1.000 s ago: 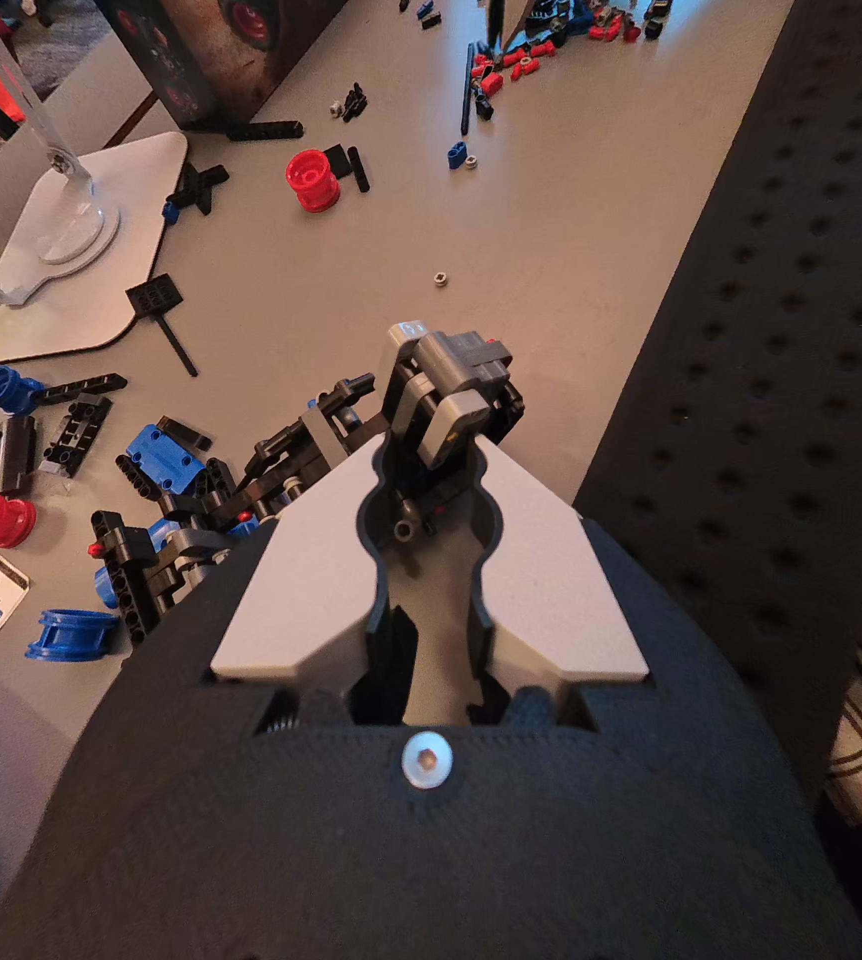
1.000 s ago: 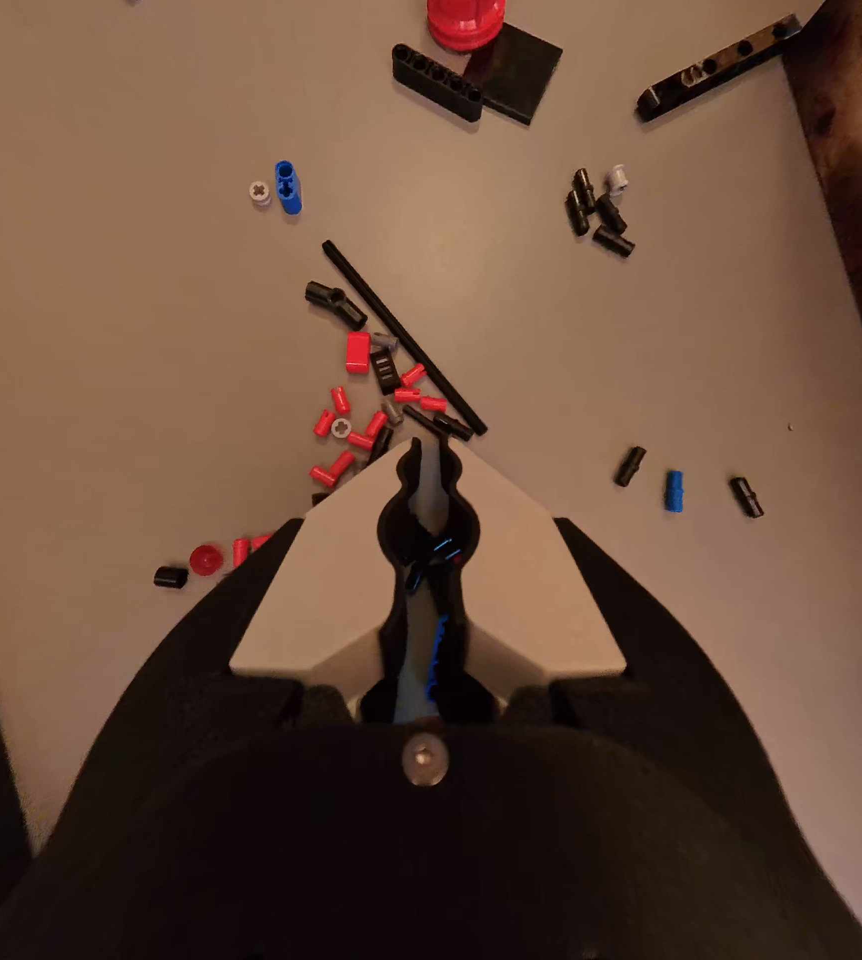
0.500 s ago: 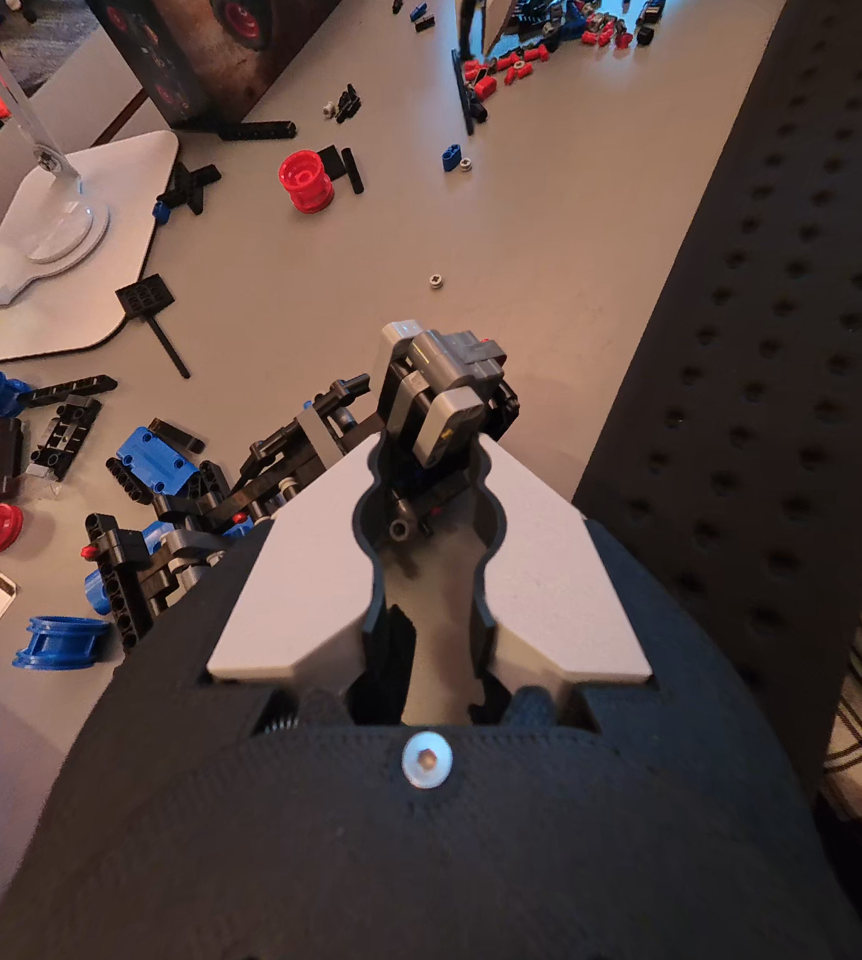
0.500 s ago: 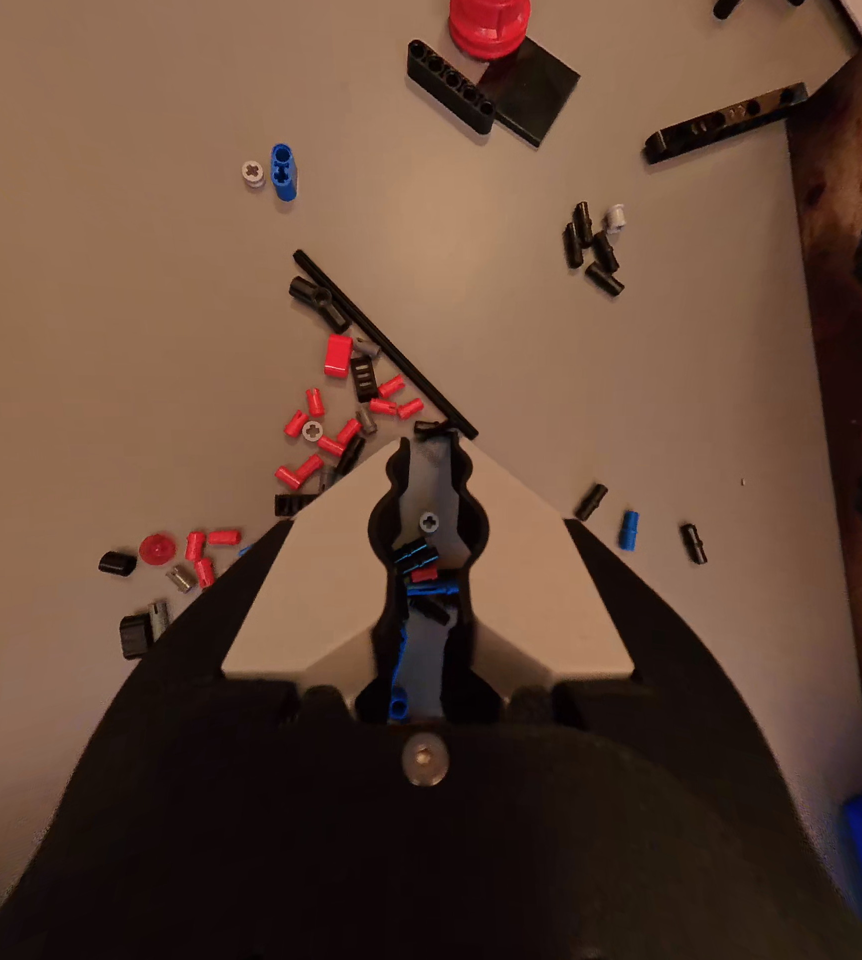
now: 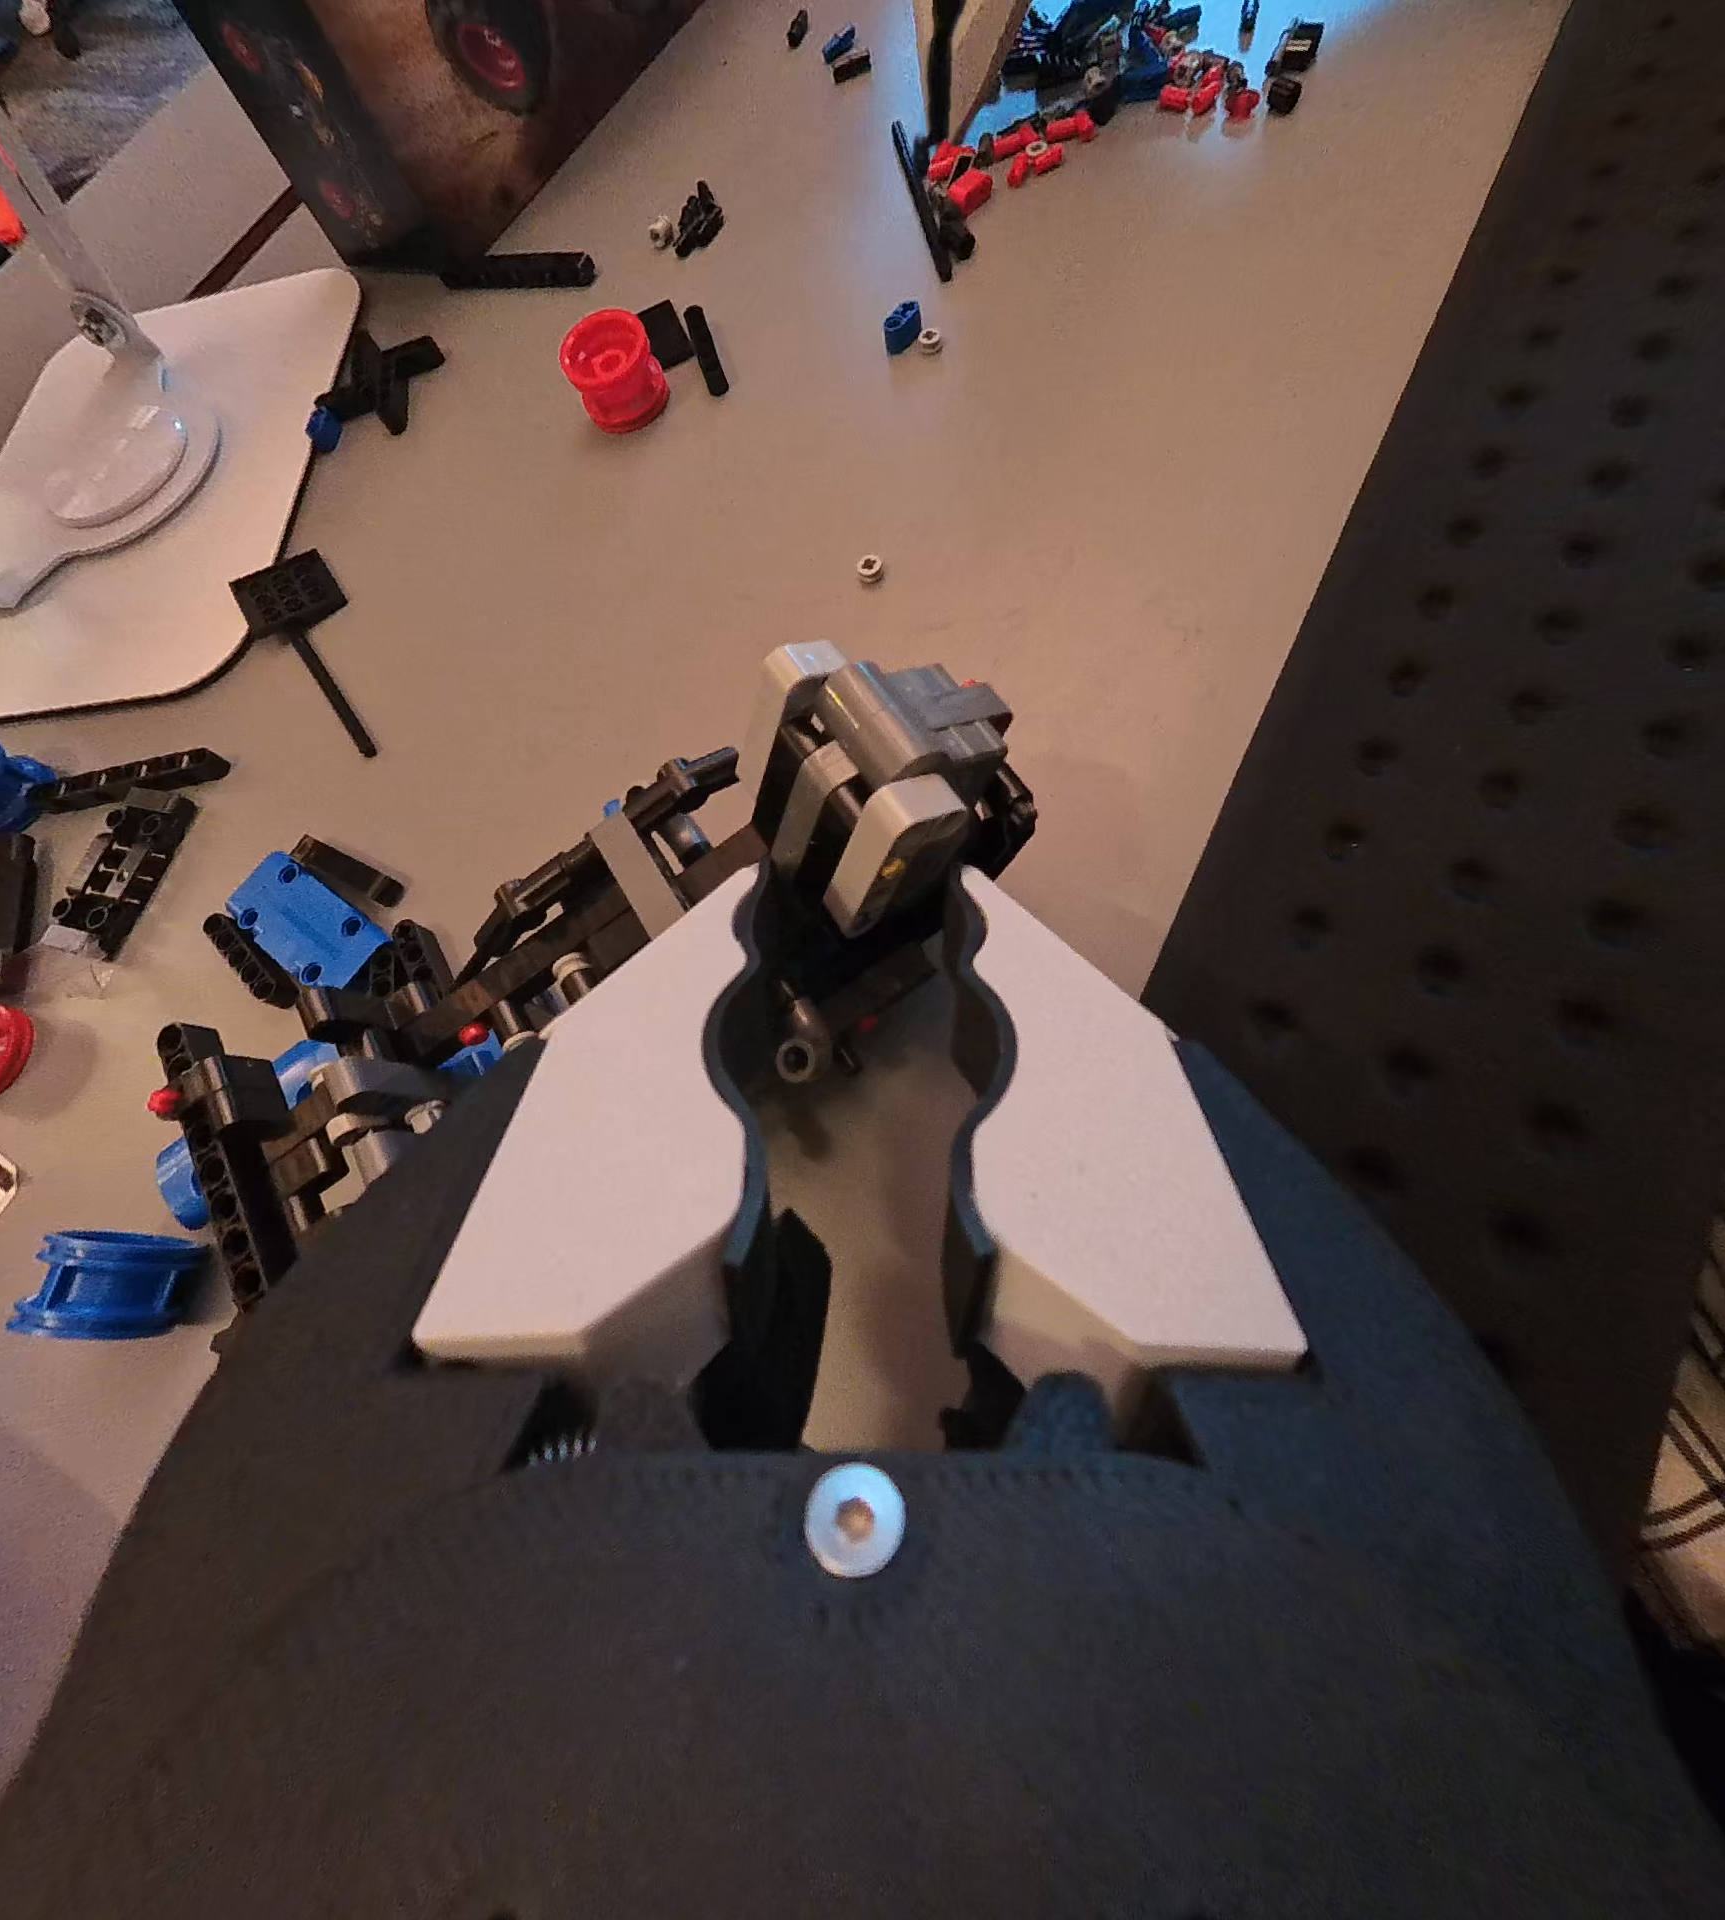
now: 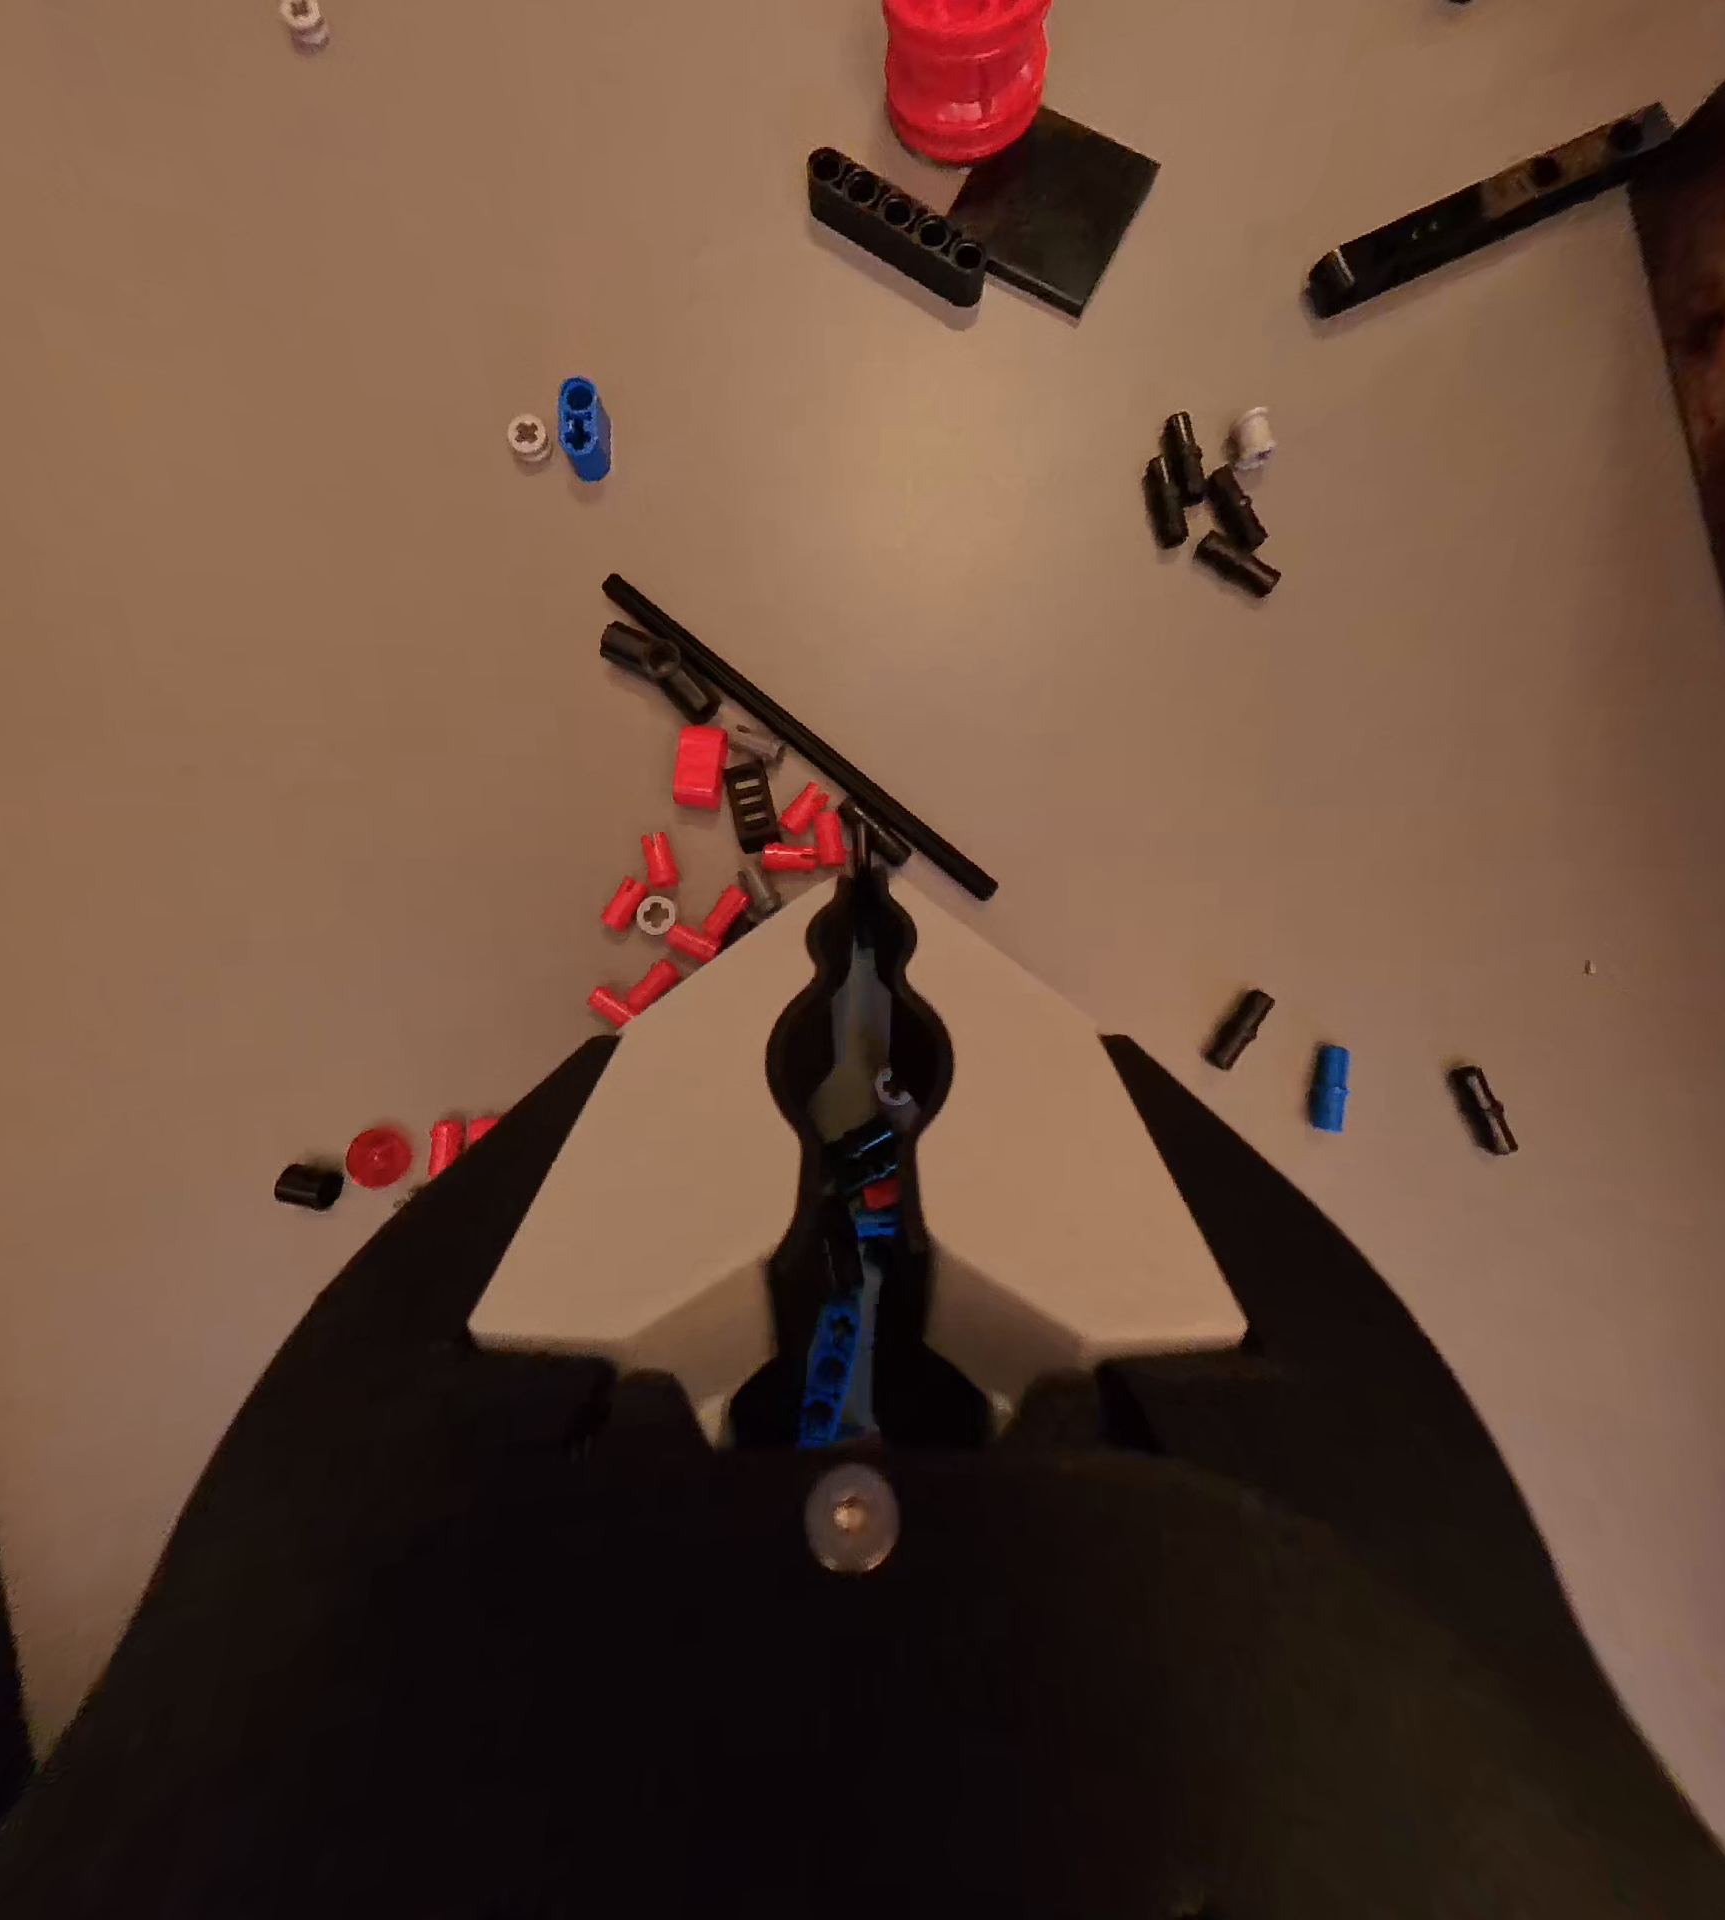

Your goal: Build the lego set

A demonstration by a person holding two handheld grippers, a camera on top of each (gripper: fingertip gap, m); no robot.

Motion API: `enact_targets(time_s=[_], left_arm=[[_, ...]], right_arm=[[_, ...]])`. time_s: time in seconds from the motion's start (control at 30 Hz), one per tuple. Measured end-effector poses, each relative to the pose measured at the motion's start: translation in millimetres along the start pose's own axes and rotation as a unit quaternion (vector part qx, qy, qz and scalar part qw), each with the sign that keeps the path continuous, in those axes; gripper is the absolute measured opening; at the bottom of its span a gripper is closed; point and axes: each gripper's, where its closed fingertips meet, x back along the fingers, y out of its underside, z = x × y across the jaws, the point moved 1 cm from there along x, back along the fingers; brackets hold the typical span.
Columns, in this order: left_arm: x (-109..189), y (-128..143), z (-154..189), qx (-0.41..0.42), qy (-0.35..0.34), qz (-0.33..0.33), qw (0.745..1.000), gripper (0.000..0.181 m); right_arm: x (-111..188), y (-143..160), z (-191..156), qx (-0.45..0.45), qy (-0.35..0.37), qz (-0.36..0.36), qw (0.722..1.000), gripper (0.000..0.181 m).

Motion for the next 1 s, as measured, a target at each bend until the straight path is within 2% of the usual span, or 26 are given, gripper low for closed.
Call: enact_targets(time_s=[0.23,0.37,0.53,0.67,0.77,0.9,1.0], left_arm=[[3.4,0.0,4.5,0.009,0.015,0.001,1.000,0.038],[7.0,-1.8,2.5,0.016,0.002,0.005,1.000,0.051],[17.2,-16.3,1.0,-0.010,-0.034,0.018,0.999,0.048],[21.1,-46.8,-1.1,-0.076,-0.092,0.034,0.992,0.033],[13.7,-69.2,6.2,-0.132,-0.106,0.044,0.985,0.026],[9.3,-60.7,-7.1,-0.171,-0.126,-0.007,0.977,0.022],[18.0,-48.1,-23.5,-0.143,-0.096,-0.011,0.985,0.023]], right_arm=[[9.4,-4.9,-6.3,-0.015,0.016,0.036,0.999,0.000],[27.9,-41.8,-28.2,-0.007,0.010,0.093,0.996,0.000],[30.7,-114.1,-79.9,0.011,-0.034,0.165,0.986,0.000],[12.2,-165.7,-126.2,0.040,-0.083,0.189,0.978,0.000],[-8.3,-190.4,-152.2,0.064,-0.106,0.188,0.974,0.000],[-38.9,-202.1,-160.6,0.051,-0.117,0.167,0.978,0.000],[-56.9,-204.0,-155.9,0.010,-0.136,0.161,0.977,0.000]])
